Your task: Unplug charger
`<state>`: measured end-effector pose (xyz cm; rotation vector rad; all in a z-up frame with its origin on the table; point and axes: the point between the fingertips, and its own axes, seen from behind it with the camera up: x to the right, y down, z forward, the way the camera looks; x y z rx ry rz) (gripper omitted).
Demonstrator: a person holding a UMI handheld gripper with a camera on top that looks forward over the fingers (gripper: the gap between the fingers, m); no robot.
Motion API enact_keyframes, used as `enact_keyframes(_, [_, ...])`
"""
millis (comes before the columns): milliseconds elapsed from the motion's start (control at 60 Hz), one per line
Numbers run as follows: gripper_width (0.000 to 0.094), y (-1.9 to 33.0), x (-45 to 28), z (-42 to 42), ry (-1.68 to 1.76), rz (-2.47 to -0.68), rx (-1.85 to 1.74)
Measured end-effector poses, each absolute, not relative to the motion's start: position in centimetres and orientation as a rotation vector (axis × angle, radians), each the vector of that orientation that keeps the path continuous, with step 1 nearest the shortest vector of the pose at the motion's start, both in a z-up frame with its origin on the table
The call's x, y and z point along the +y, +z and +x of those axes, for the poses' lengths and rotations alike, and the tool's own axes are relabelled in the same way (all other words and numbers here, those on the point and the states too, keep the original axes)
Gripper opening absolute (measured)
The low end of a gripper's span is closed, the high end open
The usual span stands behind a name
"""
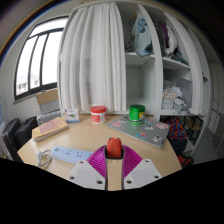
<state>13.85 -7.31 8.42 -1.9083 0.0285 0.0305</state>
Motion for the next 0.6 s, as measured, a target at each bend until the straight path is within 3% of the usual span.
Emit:
enact_keyframes(167, [0.0205, 2.5, -7.2, 14.2, -0.001, -2.056, 0.0])
enact_keyframes(450, [0.032, 0.0, -7.0, 14.7, 0.011, -2.144, 0.028])
enact_keyframes(483, [0.0381, 0.0, -7.0, 14.8, 0.019, -2.147, 0.036])
enact_keyframes(600, [0.0811, 0.7, -7.5, 15.0, 0.046, -2.125, 0.032])
